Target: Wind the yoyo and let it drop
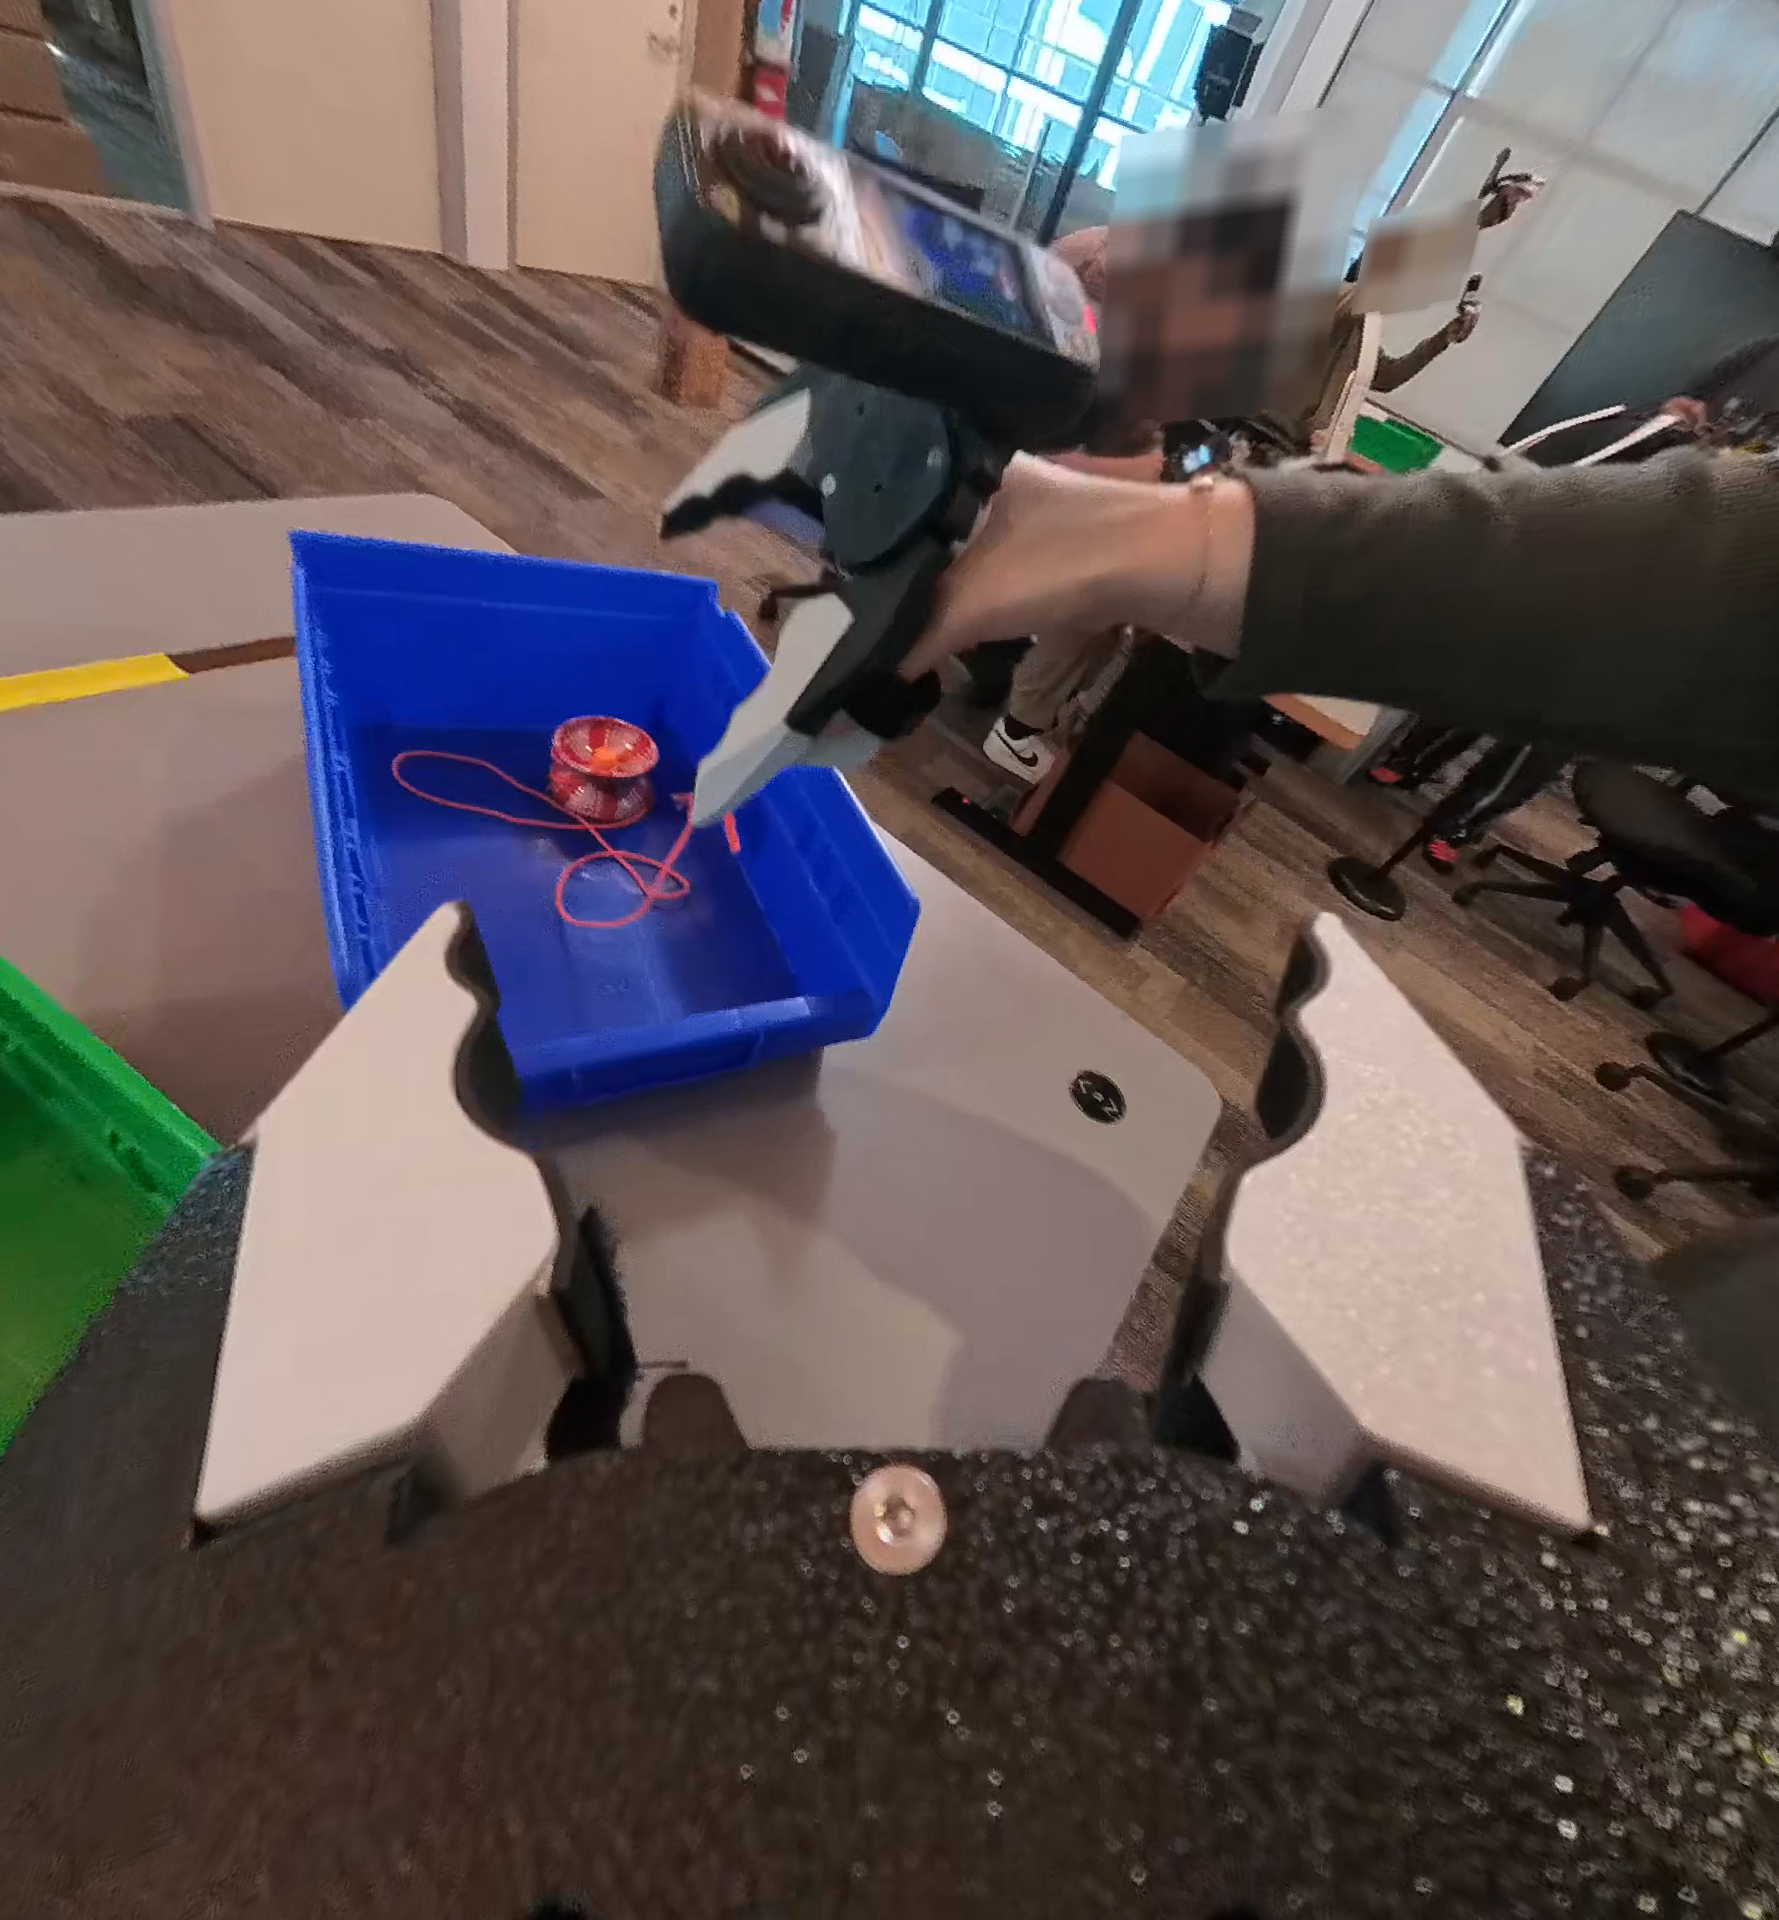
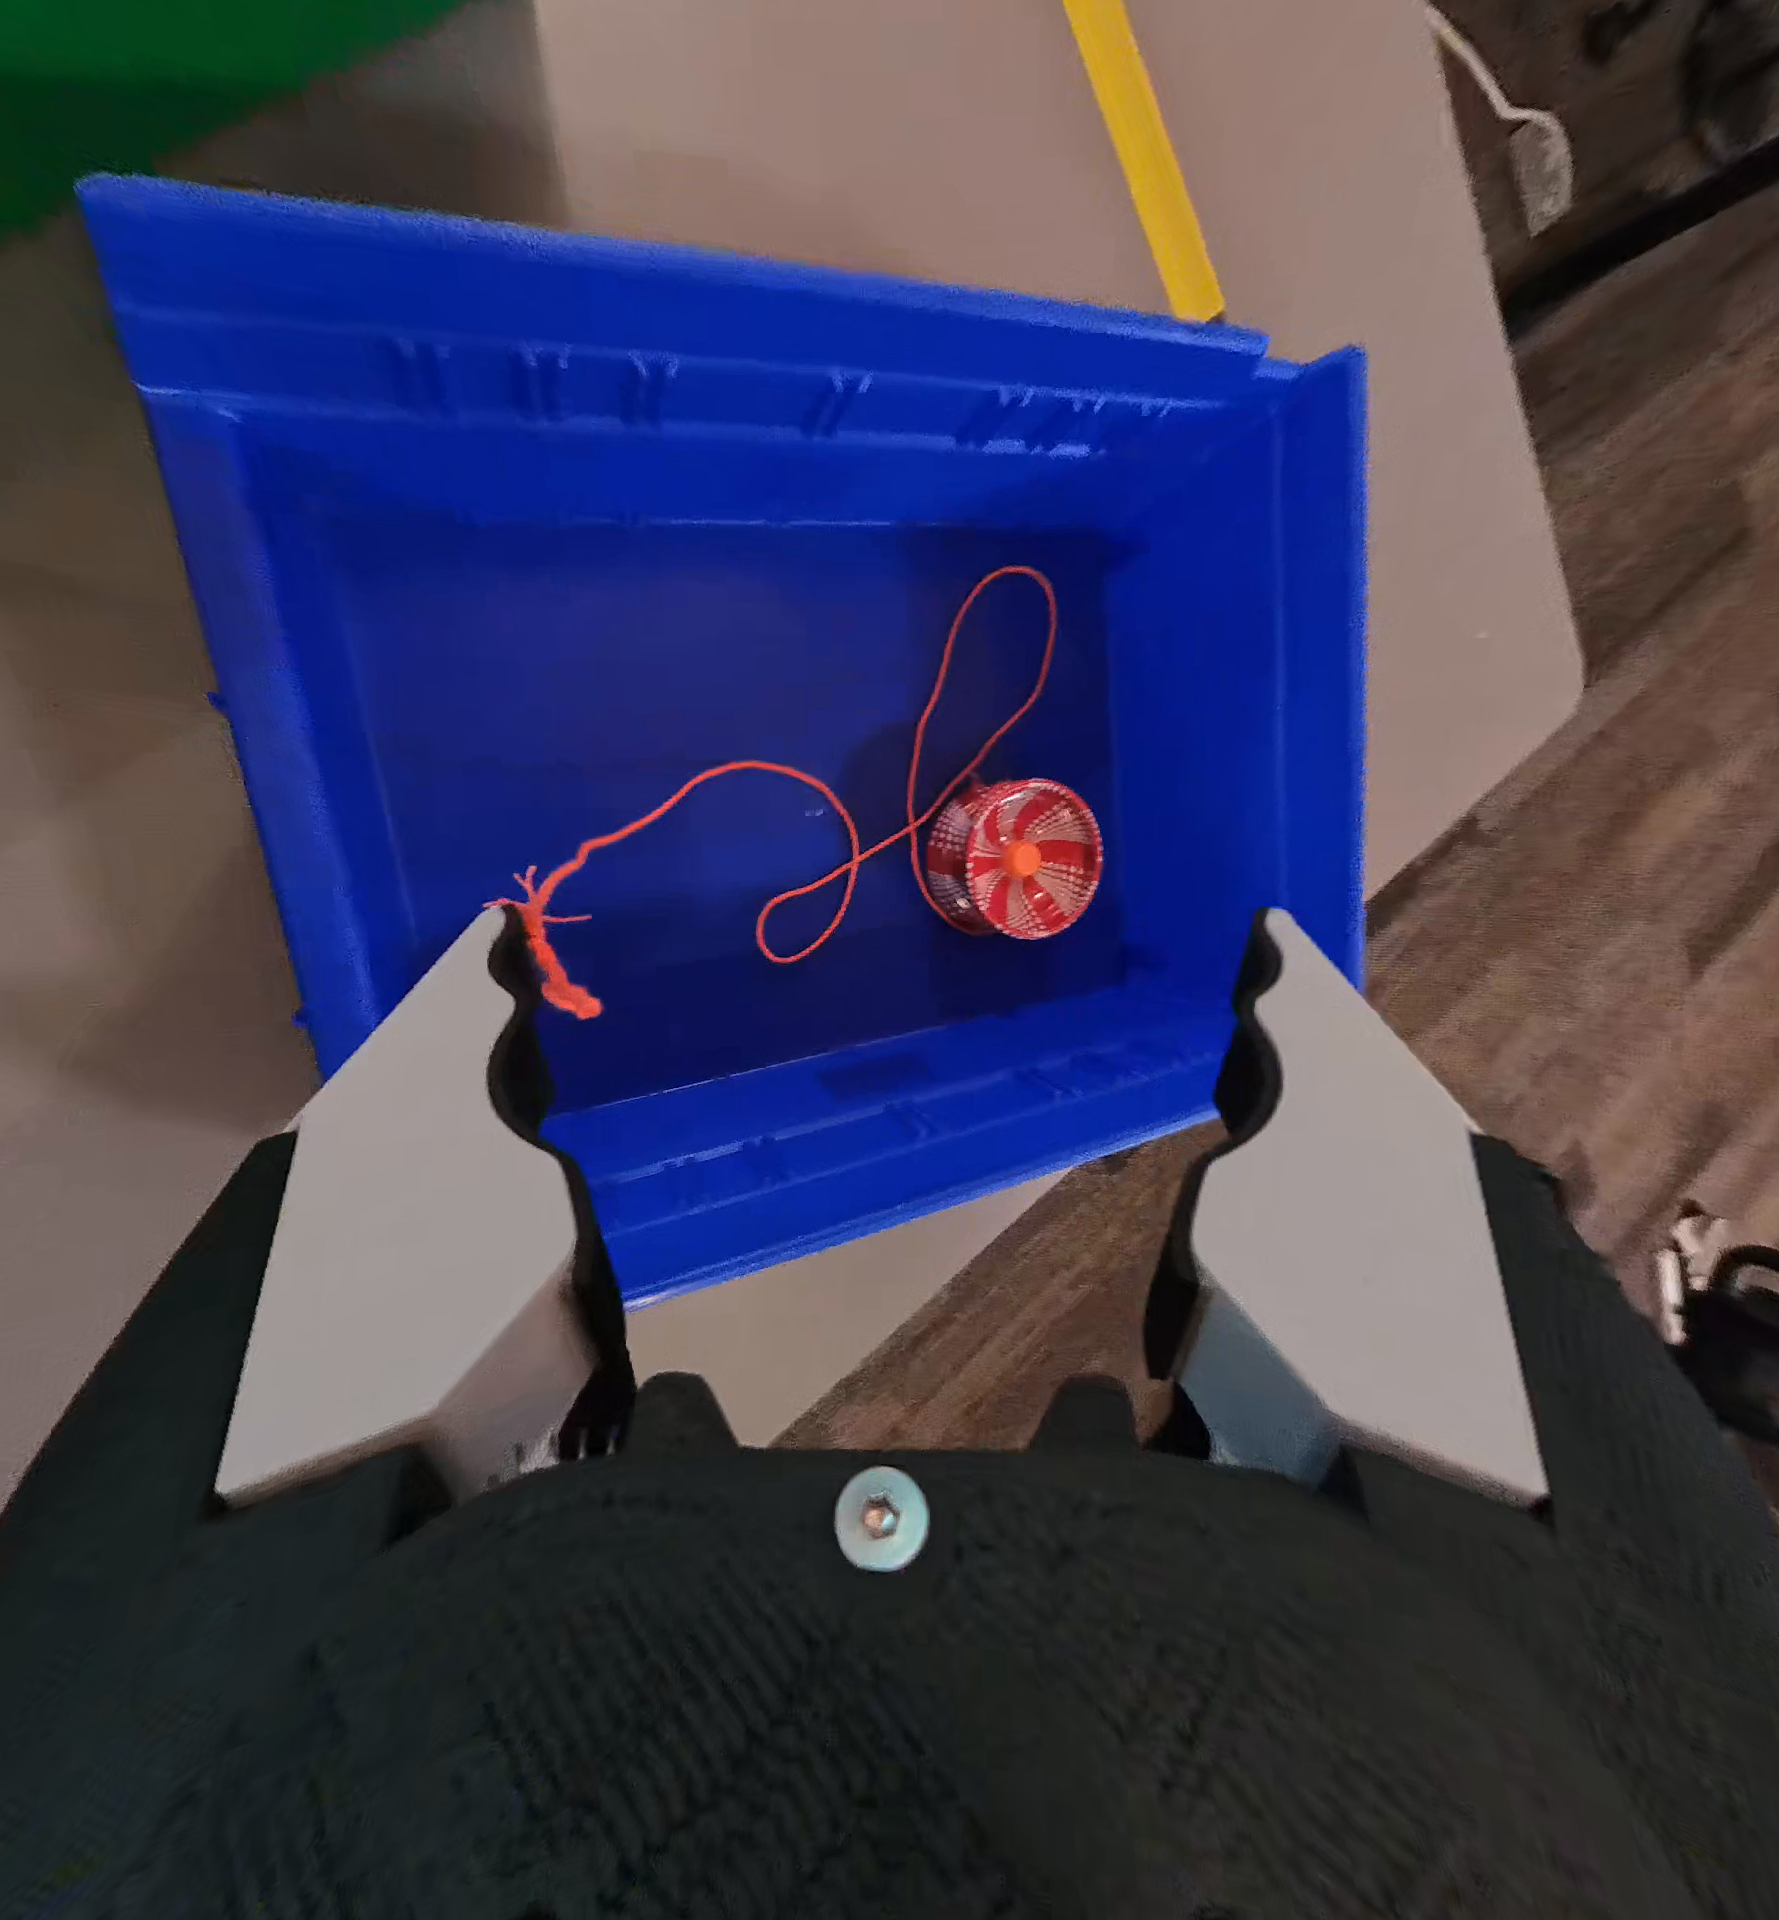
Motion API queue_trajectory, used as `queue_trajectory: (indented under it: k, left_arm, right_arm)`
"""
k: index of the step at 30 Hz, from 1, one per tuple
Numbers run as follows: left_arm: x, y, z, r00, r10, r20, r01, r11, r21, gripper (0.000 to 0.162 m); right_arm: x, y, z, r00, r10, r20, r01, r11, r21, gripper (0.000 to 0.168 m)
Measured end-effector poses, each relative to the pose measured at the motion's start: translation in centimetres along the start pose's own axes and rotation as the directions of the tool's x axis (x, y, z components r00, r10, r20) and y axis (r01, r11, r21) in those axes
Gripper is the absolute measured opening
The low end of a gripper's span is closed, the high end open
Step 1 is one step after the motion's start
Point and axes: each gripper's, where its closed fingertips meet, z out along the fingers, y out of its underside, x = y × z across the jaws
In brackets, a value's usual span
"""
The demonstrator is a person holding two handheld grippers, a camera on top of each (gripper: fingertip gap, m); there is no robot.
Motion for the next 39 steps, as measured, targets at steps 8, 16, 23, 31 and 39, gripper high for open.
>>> queue_trajectory:
  k: [8, 16, 23, 31, 39]
  left_arm:
    - [-0.1, 1.4, -0.7, 1.0, 0.012, -0.024, -0.012, 0.999, -0.035, 0.137]
    - [-3.6, 0.8, 7.0, 0.986, 0.141, -0.089, -0.147, 0.987, -0.063, 0.097]
    - [-3.3, -1.0, 11.8, 0.974, 0.051, -0.222, -0.044, 0.998, 0.037, 0.034]
    - [-6.2, 1.9, 15.3, 0.989, 0.06, -0.134, -0.084, 0.98, -0.182, 0.0]
    - [-10.1, 5.6, 14.3, 0.998, 0.019, 0.058, 0.019, 0.802, -0.597, 0.16]
  right_arm:
    - [-0.9, -1.4, -1.1, 1.0, -0.012, -0.014, 0.012, 1.0, 0.013, 0.136]
    - [-1.8, -3.5, -3.2, 1.0, 0.018, 0.017, -0.019, 0.996, 0.085, 0.131]
    - [-1.0, -4.6, -6.9, 0.988, 0.133, 0.081, -0.147, 0.97, 0.195, 0.126]
    - [2.6, -2.2, -11.7, 0.966, 0.257, -0.039, -0.236, 0.929, 0.285, 0.126]
    - [5.1, 3.7, -13.9, 0.869, 0.447, -0.213, -0.366, 0.869, 0.333, 0.118]
